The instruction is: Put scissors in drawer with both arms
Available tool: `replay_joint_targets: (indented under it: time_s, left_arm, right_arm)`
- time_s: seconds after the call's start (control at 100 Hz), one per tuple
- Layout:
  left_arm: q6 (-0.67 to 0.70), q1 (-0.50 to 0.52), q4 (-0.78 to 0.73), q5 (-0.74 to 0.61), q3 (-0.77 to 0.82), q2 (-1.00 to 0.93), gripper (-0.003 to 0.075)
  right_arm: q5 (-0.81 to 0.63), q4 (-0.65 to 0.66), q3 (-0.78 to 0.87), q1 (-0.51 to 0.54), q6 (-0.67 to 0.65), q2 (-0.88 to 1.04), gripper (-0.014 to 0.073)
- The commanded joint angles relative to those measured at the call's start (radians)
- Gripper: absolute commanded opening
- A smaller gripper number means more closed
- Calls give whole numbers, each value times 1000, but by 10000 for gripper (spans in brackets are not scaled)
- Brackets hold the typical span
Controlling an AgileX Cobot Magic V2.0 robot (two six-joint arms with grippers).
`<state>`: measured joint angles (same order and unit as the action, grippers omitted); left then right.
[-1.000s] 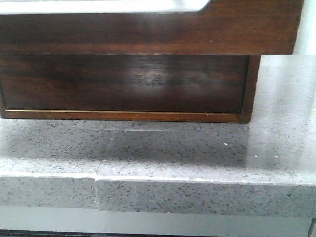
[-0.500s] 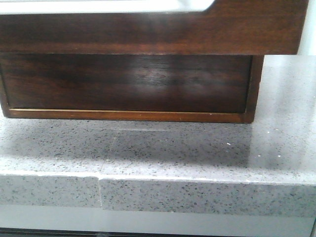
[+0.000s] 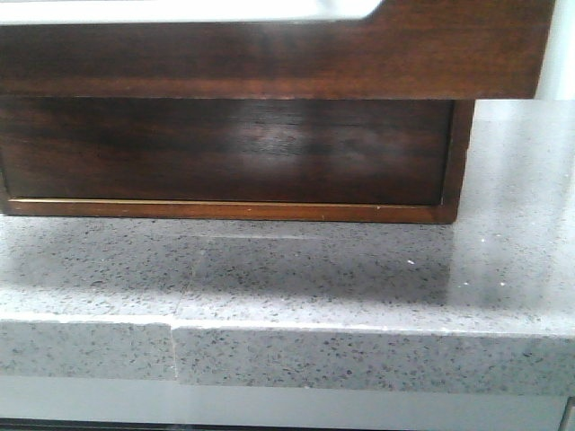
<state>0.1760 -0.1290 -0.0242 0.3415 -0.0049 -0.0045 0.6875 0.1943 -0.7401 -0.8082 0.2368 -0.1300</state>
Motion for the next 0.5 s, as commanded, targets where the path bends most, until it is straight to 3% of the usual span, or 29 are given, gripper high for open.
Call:
replay_joint_targets:
  time_s: [0.0, 0.32, 0.49]
  left_arm:
    - [11, 2, 17, -45, 21, -32, -20]
    - [11, 2, 17, -45, 21, -32, -20]
    - [11, 2, 17, -45, 21, -32, -20]
  right_arm:
    - [-83, 18, -17, 0, 1, -16, -66]
    - [-78, 18, -16, 0, -2, -16, -66]
    - [-74, 120, 45, 120, -23, -12, -66]
